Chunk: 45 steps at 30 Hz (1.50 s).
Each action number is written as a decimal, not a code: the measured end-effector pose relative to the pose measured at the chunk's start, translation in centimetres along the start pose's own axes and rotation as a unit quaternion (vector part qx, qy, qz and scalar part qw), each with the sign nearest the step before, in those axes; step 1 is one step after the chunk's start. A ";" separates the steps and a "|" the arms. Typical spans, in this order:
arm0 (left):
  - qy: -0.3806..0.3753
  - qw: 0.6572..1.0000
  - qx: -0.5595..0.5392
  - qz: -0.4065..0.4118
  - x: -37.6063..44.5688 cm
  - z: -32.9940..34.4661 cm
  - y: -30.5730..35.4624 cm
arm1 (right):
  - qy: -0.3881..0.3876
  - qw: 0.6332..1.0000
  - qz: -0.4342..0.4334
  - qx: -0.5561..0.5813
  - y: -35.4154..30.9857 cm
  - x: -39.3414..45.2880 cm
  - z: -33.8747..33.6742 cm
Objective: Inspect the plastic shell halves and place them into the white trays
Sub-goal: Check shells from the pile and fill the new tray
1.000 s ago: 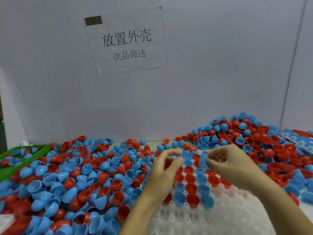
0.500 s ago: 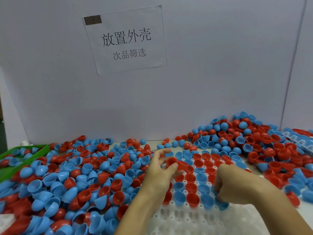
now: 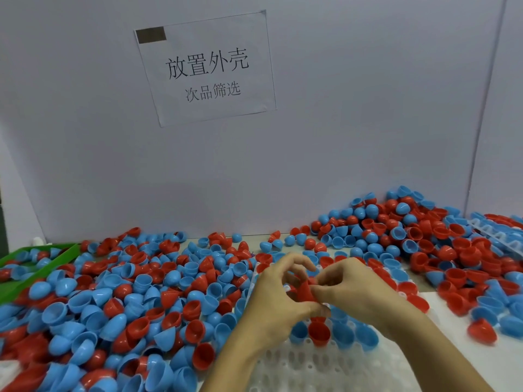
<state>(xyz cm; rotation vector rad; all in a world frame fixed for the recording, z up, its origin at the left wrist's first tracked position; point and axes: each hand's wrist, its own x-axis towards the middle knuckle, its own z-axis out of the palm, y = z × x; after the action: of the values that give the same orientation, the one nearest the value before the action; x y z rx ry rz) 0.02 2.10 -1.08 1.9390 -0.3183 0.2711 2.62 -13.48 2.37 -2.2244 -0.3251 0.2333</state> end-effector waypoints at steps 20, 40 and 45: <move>0.133 0.988 -0.014 -0.078 0.7 -0.8 -0.5 | -0.056 0.925 0.164 -0.337 3.2 -1.1 -4.4; -0.033 0.783 0.494 -0.376 7.6 -11.6 -9.1 | 0.092 0.982 -0.013 -0.166 4.4 0.8 -3.6; 0.012 0.802 0.492 -0.338 8.1 -10.5 -10.4 | 0.095 0.983 -0.023 -0.152 4.7 1.0 -3.6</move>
<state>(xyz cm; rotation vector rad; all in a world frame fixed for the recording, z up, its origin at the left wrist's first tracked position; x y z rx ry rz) 10.80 14.87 -3.43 2.9061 0.6947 -0.0528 5.31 -18.62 0.84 -2.5143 -0.3237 -0.0597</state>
